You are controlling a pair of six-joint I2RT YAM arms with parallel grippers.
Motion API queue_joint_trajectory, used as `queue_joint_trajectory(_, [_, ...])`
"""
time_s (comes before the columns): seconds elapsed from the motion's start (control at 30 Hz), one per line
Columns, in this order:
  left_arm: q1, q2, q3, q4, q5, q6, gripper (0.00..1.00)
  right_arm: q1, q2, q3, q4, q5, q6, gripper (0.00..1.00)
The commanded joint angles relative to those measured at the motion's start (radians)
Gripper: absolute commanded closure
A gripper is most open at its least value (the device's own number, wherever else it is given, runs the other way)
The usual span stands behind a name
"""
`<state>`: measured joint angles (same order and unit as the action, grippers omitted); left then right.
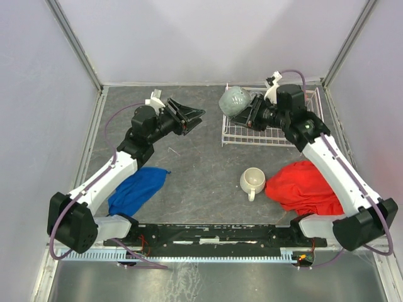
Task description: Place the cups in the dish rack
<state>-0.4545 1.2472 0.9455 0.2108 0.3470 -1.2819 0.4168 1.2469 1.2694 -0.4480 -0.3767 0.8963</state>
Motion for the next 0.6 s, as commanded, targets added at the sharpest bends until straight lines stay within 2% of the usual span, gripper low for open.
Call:
queue_joint_trajectory(0.0, [0.025,-0.041,-0.022,-0.033,0.0,0.076,0.41,-0.016,0.079,0.223,-0.115,-0.099,-0.333,0.99])
queue_joint_trajectory(0.13, [0.053,-0.054,-0.03,-0.07,0.017,0.101,0.41,-0.019,0.166,0.362,-0.298,-0.028,-0.617,0.99])
queue_joint_trajectory(0.3, [0.089,-0.058,-0.032,-0.091,0.043,0.121,0.41,-0.032,0.25,0.476,-0.435,0.058,-0.941,0.99])
queue_joint_trajectory(0.43, [0.118,-0.061,-0.035,-0.105,0.064,0.131,0.41,-0.074,0.244,0.441,-0.364,0.071,-1.059,0.99])
queue_joint_trajectory(0.57, [0.146,-0.065,-0.04,-0.117,0.078,0.14,0.41,-0.115,0.307,0.483,-0.422,0.081,-1.163,0.99])
